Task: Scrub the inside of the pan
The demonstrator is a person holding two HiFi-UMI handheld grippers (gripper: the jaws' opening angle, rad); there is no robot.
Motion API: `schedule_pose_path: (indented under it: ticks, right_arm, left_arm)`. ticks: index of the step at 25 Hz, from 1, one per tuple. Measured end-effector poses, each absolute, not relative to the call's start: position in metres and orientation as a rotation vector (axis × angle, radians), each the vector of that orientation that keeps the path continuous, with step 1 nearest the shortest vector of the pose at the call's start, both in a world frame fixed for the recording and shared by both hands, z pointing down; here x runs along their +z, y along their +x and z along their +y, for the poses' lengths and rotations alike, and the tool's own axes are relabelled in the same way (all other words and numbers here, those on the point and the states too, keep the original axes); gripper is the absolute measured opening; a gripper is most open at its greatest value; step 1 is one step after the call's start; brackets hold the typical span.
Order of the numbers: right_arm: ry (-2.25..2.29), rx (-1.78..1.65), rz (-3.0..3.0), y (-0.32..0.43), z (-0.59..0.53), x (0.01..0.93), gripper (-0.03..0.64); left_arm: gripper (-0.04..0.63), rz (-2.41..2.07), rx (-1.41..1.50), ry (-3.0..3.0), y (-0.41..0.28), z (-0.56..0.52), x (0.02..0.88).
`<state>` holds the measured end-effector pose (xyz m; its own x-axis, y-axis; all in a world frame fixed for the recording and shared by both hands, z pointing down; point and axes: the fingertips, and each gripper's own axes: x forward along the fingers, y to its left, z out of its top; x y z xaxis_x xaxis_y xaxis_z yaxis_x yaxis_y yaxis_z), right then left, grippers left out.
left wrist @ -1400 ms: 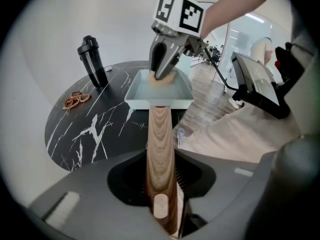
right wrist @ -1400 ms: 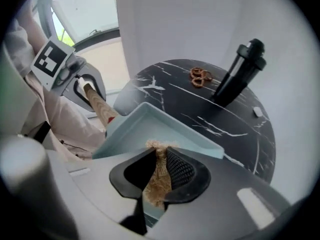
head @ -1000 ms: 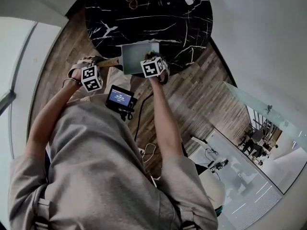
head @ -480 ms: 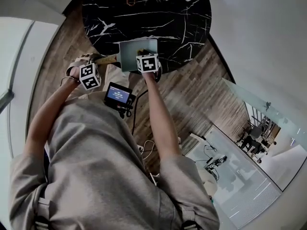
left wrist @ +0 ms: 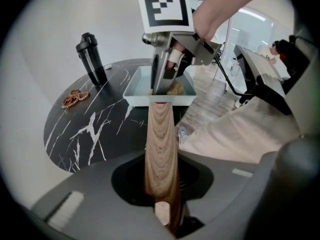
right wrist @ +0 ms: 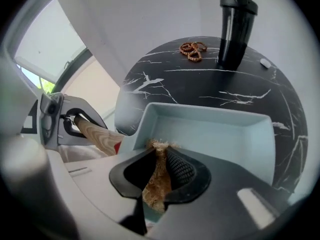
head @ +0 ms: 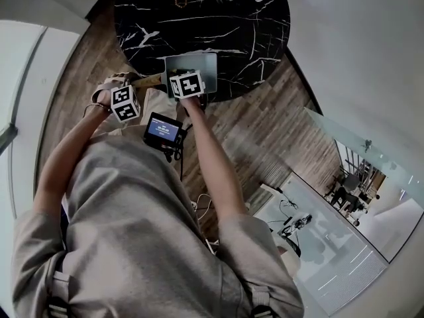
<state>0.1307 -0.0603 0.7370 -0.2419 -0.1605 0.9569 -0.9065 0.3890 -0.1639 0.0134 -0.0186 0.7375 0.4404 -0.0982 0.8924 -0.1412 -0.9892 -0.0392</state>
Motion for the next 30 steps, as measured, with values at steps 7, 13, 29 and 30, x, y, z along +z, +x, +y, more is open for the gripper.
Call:
schedule_pose_path:
  ticks: [7,13,29,30]
  right_arm:
    - [0.969,1.086,-1.684,0.126,-0.060,0.739,0.078]
    - [0.955,1.219,-1.725,0.125,-0.060,0.739,0.080]
    - [1.173,1.198,-1.870,0.185,-0.082,0.700,0.089]
    - [1.231,1.080,-1.798,0.204,-0.089,0.704,0.091]
  left_arm:
    - [0.067,-0.220,1.619,2.636,0.014,-0.019,0.740]
    - [0.067,-0.217,1.620,2.630,0.013,-0.019,0.741]
    - [0.069,-0.191,1.638,2.601,0.013,-0.017,0.740]
    - [0.069,-0.189,1.638,2.598,0.013,-0.016,0.740]
